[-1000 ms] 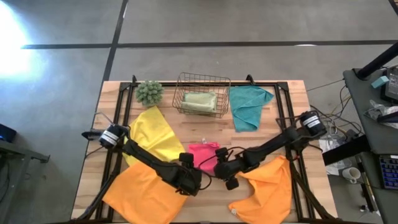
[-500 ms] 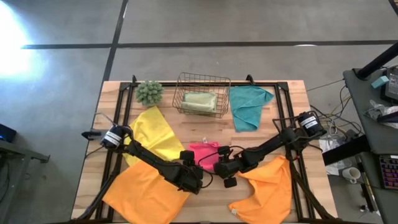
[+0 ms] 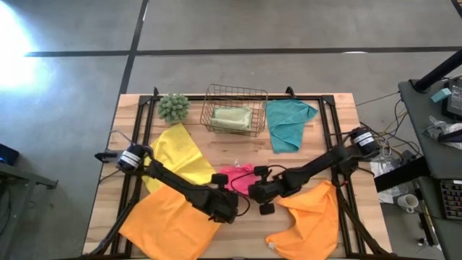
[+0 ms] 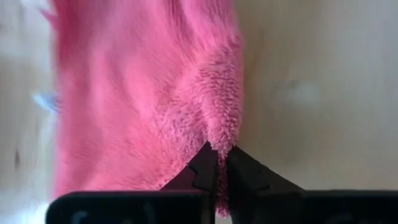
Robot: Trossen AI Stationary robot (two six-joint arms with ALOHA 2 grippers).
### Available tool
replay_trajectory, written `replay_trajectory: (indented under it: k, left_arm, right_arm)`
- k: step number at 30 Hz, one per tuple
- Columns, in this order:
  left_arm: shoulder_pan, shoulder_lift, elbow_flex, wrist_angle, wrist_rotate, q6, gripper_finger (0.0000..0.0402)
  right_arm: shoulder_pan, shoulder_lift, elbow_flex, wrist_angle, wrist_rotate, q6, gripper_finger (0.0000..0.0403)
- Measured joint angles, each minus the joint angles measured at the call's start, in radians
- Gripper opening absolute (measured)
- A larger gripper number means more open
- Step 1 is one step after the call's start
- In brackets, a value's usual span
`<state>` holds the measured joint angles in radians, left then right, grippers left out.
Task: Fold microfiber towels
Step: Put the pink folded towel into the wire basket
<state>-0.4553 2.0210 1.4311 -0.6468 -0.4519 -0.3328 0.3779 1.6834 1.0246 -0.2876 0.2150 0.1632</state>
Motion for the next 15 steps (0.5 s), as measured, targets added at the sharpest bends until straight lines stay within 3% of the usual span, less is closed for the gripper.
replay_trajectory:
  k: [6,15]
  left_arm:
    - [0.005,-0.101,0.026,-0.008,0.002,-0.001,0.0001]
    - [0.042,-0.298,0.063,-0.144,0.030,0.007,0.0001]
  right_arm:
    - [0.007,-0.092,0.084,-0.113,0.003,0.029,0.0009]
    - [-0.026,-0.128,0.261,-0.345,0.101,0.115,0.0009]
